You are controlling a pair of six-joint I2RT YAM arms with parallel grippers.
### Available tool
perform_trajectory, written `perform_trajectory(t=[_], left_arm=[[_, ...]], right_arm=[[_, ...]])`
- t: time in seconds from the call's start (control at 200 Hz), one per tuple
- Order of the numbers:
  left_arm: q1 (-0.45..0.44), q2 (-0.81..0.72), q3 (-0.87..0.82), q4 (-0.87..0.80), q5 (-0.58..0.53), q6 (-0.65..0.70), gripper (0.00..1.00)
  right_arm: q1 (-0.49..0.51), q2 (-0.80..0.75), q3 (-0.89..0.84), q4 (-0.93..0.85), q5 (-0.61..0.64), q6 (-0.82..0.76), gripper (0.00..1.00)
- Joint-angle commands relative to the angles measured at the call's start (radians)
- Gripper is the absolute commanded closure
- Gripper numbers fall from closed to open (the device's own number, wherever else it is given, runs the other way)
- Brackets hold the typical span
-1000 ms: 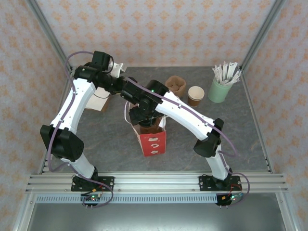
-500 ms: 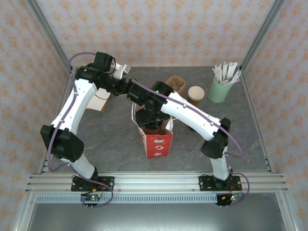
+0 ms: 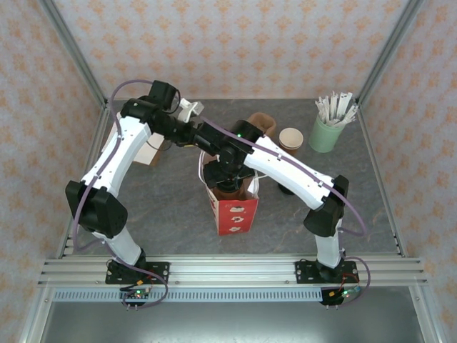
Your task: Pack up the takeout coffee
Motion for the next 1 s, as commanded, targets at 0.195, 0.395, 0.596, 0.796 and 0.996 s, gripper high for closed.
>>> perform_trajectory(t=[0.195, 0.395, 0.596, 0.796, 0.996], left_arm=[[-0.009, 0.020, 0.003, -0.034, -0.062, 0.019, 0.46], [-0.009, -0.024, -0.021, -0.001, -0.084, -0.012, 0.66], [-0.014, -0.065, -0.056, 0.009, -0.091, -0.020, 0.81], [-0.016, -0.111, -0.094, 0.042, -0.096, -0.044, 0.87], [-0.017, -0.141, -0.103, 0.039, -0.123, -0.050, 0.90]], right_arm=[[-0.005, -0.037, -0.009, -0.032, -0.010, 0.008, 0.14], [-0.005, -0.043, -0.053, -0.044, -0.026, 0.009, 0.14], [-0.005, -0.046, -0.088, -0.051, -0.042, 0.009, 0.14], [-0.007, -0.054, -0.125, -0.066, -0.050, 0.008, 0.14], [-0.014, -0.070, -0.188, -0.051, -0.053, 0.008, 0.14]])
